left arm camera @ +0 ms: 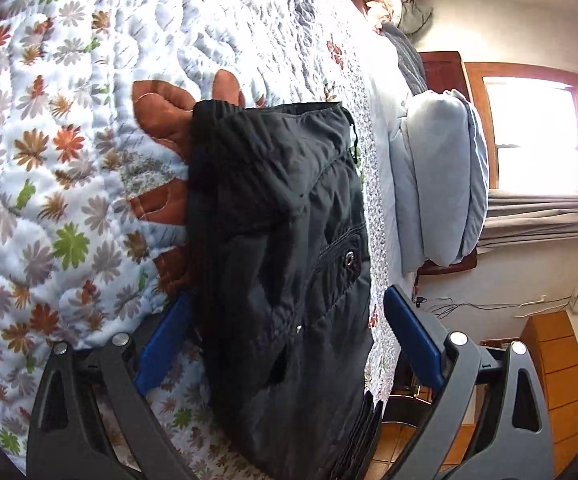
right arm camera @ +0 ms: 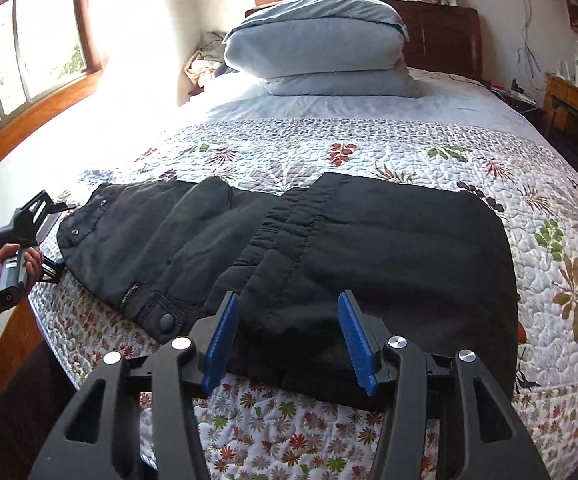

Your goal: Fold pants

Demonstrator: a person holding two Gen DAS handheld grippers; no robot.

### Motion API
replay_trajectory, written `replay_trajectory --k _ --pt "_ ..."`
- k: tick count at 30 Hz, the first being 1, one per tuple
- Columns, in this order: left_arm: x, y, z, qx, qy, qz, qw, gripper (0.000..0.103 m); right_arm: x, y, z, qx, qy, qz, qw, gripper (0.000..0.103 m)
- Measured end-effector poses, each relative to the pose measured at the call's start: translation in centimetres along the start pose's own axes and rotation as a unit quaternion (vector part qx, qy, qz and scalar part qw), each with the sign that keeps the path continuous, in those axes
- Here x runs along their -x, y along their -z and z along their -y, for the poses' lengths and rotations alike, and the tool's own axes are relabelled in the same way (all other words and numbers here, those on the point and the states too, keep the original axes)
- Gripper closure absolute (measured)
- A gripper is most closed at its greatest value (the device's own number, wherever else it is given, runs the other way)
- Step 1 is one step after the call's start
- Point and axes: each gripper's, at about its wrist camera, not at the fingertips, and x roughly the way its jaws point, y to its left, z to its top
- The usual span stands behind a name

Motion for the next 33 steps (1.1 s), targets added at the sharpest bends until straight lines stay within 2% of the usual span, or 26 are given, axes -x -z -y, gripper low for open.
replay_trajectory --k 2,4,6,11,13,15,16,17,18,19,20,26,28,30,33 --pt "-0.7 -0.2 0.8 -0.014 0.024 0.001 0.9996 0.009 0.3 0.0 0.7 -0.016 0.004 0.005 1.000 0.039" --pt "-1.7 -0.4 1.5 -0.023 0.037 0.002 0.9990 0.009 0.5 -0.1 1.1 -0.028 0.005 0.009 1.000 0.039" --pt "-3.1 -0.6 2.0 -0.032 0.035 -0.007 0.9989 0.009 0.6 -0.1 1.5 -0.036 0.010 0.012 0.999 0.039" --pt "-4.2 0.0 3.0 -0.058 0.027 0.005 0.9980 0.009 0.5 0.0 1.7 -0.040 0.009 0.010 0.999 0.039" --pt "-4.1 0.1 3.2 -0.060 0.025 0.008 0.9978 0.014 0.4 0.1 1.8 -0.043 0.011 0.009 0.999 0.039" --pt "-4.2 0.1 3.0 -0.047 0.008 0.011 0.9988 0.029 0.3 0.2 2.1 -0.049 0.011 0.008 0.999 0.039" --pt "-4.1 0.0 2.8 -0.039 0.004 0.013 0.9992 0.032 0.2 0.4 2.2 -0.053 0.010 0.007 0.999 0.039" --pt "-4.0 -0.2 2.6 -0.033 0.000 0.012 0.9994 0.040 0.2 0.5 2.3 -0.056 0.010 0.007 0.998 0.039" --pt "-4.1 -0.2 2.5 -0.031 -0.009 0.009 0.9995 0.058 0.1 0.5 2.4 -0.059 0.011 0.007 0.998 0.039" --pt "-4.1 -0.3 2.4 -0.029 -0.021 0.007 0.9993 0.069 0.1 0.6 2.5 -0.061 0.011 0.006 0.998 0.039" --pt "-4.1 -0.3 2.3 -0.028 -0.025 0.007 0.9993 0.075 0.0 0.7 2.6 -0.061 0.011 0.005 0.998 0.039" --pt "-3.8 0.0 4.0 -0.067 -0.044 0.023 0.9965 0.086 0.2 1.2 3.0 -0.066 0.014 0.004 0.998 0.039" --pt "-3.4 0.5 5.4 -0.098 -0.051 0.034 0.9933 0.087 0.2 1.3 3.2 -0.069 0.016 0.004 0.997 0.039" --pt "-3.1 1.5 7.2 -0.146 -0.065 0.048 0.9859 0.087 0.3 1.5 3.6 -0.075 0.019 0.005 0.997 0.039" --pt "-2.5 3.4 10.7 -0.231 -0.082 0.069 0.9671 0.087 0.5 1.6 4.2 -0.082 0.020 0.009 0.996 0.039"
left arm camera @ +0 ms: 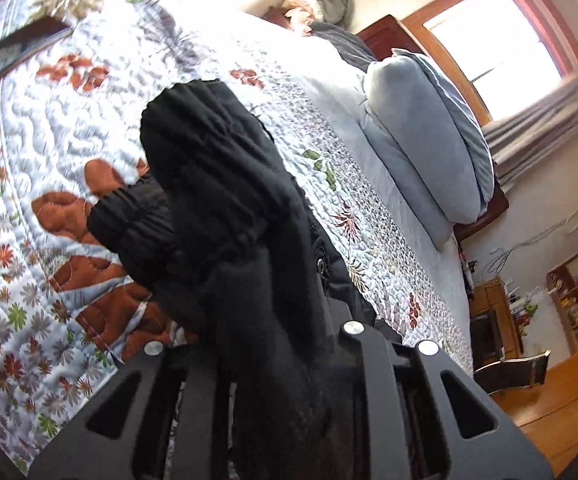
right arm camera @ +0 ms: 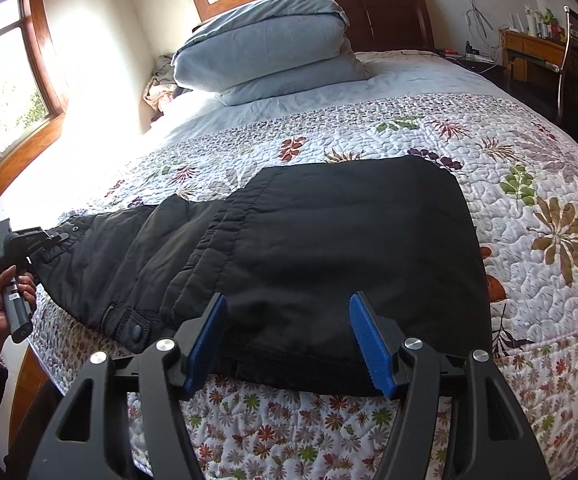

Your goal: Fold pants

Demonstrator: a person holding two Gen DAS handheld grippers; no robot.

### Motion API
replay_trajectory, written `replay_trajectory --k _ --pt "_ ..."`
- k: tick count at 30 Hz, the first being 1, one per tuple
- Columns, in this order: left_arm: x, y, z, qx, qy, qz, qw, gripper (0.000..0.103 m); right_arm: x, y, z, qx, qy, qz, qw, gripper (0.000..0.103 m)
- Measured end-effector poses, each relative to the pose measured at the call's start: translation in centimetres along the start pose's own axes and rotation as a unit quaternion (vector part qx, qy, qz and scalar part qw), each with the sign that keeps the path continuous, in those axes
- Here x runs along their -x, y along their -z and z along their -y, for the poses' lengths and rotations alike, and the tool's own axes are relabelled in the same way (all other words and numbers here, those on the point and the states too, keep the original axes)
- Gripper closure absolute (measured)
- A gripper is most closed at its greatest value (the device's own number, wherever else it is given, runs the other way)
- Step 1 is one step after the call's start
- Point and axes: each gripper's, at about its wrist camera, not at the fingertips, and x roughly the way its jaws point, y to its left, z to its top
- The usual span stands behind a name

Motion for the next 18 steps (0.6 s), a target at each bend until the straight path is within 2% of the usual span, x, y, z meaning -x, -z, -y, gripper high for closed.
replay_trajectory --k 3,5,7,11,18 --pt "1.5 0.8 4.3 -0.098 -0.004 0.025 0.9949 0.087 0.2 0.1 0.5 -0.006 0.000 0.004 1.000 0.039" --pt "2.3 1.7 7.4 -0.160 0.003 0.035 0.9864 0.087 0.2 0.1 0.8 -0.010 0.000 0.006 1.000 0.039" --pt "2.7 2.5 10.0 -0.200 0.017 0.037 0.9791 0.086 0.4 0.3 1.1 -0.014 0.000 0.009 1.000 0.039" --pt "2.8 4.4 13.9 -0.246 0.034 0.034 0.9681 0.084 0.9 0.4 2.0 -0.026 0.000 0.016 1.000 0.039" --pt "2.4 8.4 17.5 -0.305 0.049 0.030 0.9506 0.082 2.1 0.1 3.7 -0.046 0.002 0.033 0.998 0.039"
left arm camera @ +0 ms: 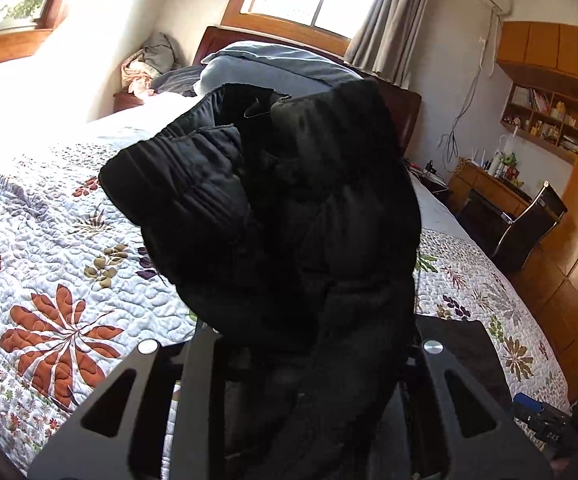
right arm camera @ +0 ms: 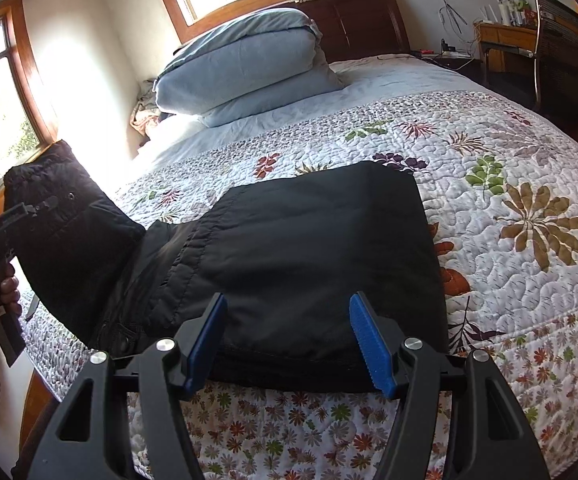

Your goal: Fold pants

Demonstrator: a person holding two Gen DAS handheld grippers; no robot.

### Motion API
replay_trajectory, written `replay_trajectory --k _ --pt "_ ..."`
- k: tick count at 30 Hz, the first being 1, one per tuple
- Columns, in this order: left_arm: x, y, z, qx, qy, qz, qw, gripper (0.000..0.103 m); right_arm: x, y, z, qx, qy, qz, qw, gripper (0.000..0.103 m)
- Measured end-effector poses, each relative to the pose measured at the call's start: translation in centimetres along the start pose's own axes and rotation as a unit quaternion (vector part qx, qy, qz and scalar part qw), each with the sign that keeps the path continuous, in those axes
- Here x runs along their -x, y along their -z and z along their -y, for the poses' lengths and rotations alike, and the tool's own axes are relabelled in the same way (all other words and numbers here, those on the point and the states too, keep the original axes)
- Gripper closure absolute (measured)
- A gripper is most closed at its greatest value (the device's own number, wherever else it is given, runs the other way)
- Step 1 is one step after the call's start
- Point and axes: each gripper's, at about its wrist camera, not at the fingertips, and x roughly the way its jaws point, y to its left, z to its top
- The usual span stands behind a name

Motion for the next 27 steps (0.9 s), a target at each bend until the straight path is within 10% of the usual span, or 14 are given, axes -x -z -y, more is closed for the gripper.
replay_trajectory --k 20,27 --pt "-6.0 8.4 11.8 -0.203 0.007 -0.058 0.9774 0.066 -0.3 -2.0 0.4 -0.047 -0.070 0.010 0.996 0.039" --pt "-7.5 10.7 13.1 -0.227 0.033 -0.112 0.9669 0.027 -0.9 -2.7 0.7 -0.075 -0.103 0.005 0.992 0.034"
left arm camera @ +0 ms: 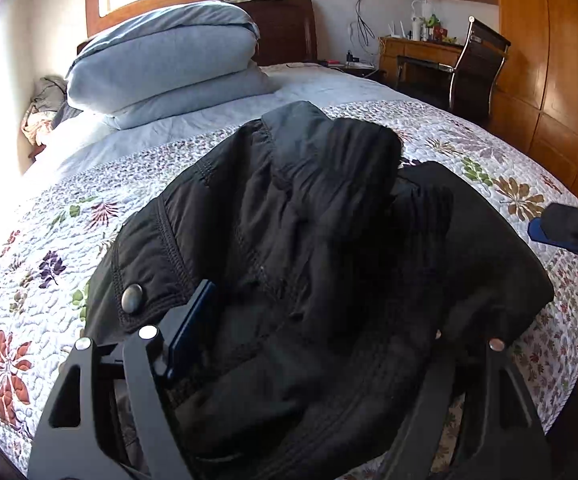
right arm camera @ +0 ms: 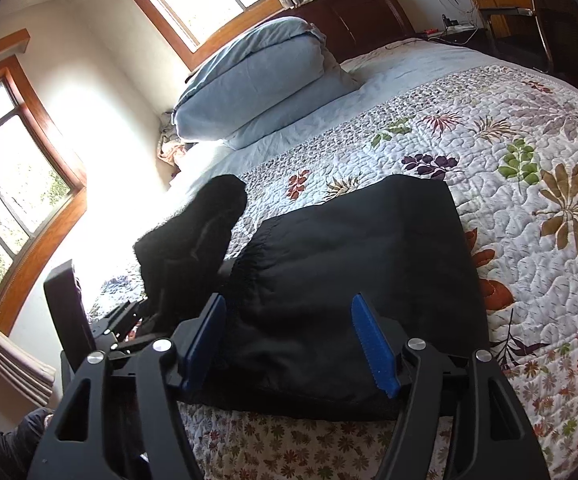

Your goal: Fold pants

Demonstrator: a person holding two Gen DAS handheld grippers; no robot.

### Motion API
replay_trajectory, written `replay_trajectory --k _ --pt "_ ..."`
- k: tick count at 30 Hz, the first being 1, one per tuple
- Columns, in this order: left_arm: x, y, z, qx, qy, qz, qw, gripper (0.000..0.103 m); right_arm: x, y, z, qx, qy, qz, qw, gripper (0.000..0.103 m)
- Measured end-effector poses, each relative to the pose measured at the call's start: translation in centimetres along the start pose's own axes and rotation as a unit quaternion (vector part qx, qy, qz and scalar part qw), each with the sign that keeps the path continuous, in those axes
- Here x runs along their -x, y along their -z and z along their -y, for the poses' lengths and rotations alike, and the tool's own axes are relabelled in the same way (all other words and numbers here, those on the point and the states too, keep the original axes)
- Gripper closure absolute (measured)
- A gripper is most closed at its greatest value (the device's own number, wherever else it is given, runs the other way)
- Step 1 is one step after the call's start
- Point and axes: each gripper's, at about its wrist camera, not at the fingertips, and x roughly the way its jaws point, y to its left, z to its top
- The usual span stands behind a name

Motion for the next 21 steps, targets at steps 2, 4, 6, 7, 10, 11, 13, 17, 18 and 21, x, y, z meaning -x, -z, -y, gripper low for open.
replay_trajectory --k 2,4,6,7,10,11,13,17,18,21 --pt "0.1 0.3 0.1 -0.006 0.002 -0.012 0.9999 0.020 -0.3 -0.5 0.0 -0.013 -0.014 -0.001 1.000 0.030" --pt "0.8 0.6 -0.4 0.002 0.015 -0.015 0.9998 0.015 -0.6 -1.0 -0.1 -0.025 -0.032 -0.005 0.999 0.025" --pt "1.9 1.0 -1.6 0.019 0.027 -0.018 0.9993 0.011 -1.1 -1.6 -0.5 -0.035 -0.060 -0.007 0.998 0.024" --pt "2.4 1.3 -2.2 0.029 0.033 -0.018 0.9989 0.010 -1.5 -1.9 -0.7 -0.041 -0.076 -0.014 0.996 0.021" --pt "4.3 2.1 -4.1 0.056 0.051 -0.018 0.9969 0.007 -3.4 -2.2 -1.0 -0.073 -0.124 -0.033 0.989 0.017" --pt "4.7 2.4 -4.7 0.066 0.053 -0.020 0.9962 0.005 -4.3 -2.2 -1.1 -0.087 -0.138 -0.044 0.986 0.017" --pt "5.8 3.2 -6.1 0.095 0.052 -0.022 0.9939 0.005 -5.8 -2.0 -1.0 -0.107 -0.157 -0.059 0.980 0.017" --pt "7.8 4.7 -9.7 0.181 0.078 -0.025 0.9800 0.005 -8.8 -0.9 -0.7 -0.164 -0.192 -0.097 0.963 0.015" --pt "8.1 5.2 -10.8 0.203 0.075 -0.026 0.9759 0.005 -9.2 -0.6 -0.6 -0.173 -0.190 -0.096 0.962 0.014" --pt "8.8 6.8 -13.9 0.270 0.061 -0.028 0.9605 0.005 -9.8 -0.1 -0.5 -0.194 -0.185 -0.085 0.960 0.012"
